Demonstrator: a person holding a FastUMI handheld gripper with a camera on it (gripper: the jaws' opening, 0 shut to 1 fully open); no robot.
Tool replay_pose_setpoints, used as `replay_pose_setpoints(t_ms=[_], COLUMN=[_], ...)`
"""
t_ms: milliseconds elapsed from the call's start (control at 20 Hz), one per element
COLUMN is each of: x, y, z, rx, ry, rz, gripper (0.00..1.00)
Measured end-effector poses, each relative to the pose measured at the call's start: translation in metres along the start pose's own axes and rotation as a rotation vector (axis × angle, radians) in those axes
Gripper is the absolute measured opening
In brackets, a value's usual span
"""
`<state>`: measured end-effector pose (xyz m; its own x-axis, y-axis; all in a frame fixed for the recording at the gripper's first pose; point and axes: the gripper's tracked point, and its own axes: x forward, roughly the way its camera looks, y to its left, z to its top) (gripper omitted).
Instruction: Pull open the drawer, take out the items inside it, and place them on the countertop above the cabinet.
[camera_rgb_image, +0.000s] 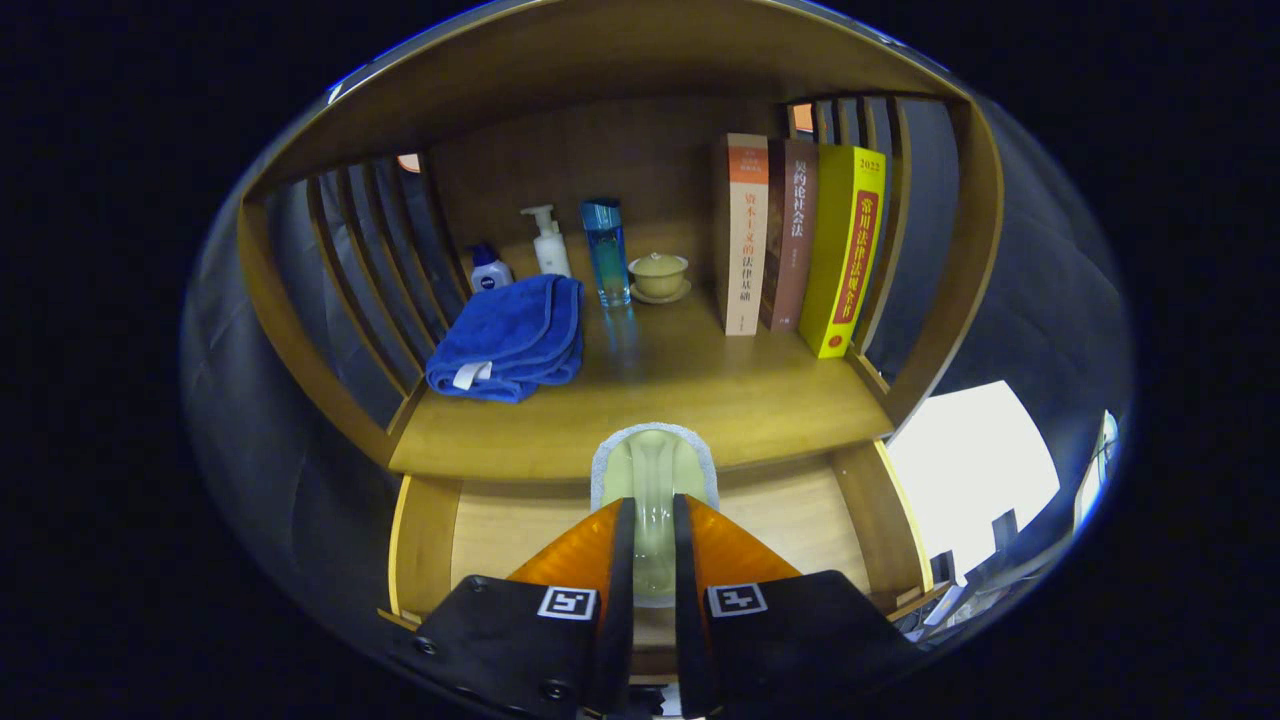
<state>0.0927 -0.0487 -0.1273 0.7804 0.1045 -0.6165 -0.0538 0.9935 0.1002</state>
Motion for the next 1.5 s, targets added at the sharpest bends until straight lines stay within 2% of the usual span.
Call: replay_pose_setpoints(t_ms=[450,850,1100,1500], x=[0.065,0.127,0.141,0.13], y=[0.004,0.004,0.001,0.004], z=[0.041,0.05,0.054,0.065], rx=[-0.012,-0.025,-0.019,-0.03], ry=[-0.002,-0.003,-0.025,-0.074], rz=[-0.017,-0.024,-0.027,-0.036], gripper=[0.27,0.27,0.27,0.31])
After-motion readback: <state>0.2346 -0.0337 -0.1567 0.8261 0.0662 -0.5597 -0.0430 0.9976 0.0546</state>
